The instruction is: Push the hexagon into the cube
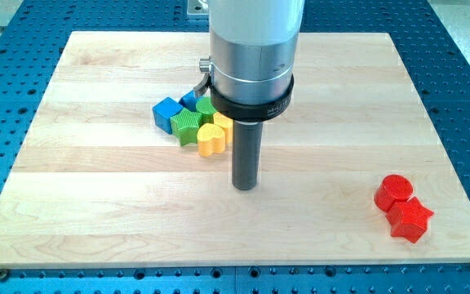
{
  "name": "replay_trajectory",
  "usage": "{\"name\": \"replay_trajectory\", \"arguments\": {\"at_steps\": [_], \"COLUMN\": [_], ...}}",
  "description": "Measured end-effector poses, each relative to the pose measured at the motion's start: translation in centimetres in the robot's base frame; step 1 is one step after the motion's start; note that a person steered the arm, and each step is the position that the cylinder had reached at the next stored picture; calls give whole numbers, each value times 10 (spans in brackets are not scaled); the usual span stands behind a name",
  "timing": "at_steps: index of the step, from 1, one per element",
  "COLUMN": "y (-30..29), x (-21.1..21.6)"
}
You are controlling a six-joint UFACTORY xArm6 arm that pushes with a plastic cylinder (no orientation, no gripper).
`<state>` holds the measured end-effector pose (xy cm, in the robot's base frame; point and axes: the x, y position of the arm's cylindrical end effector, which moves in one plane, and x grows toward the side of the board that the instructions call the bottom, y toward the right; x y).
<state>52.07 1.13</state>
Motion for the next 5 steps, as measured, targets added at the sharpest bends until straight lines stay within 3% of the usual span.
{"name": "replay_trajectory", "arguments": {"at_steps": [5], "y": [-3], "x": [-2]}}
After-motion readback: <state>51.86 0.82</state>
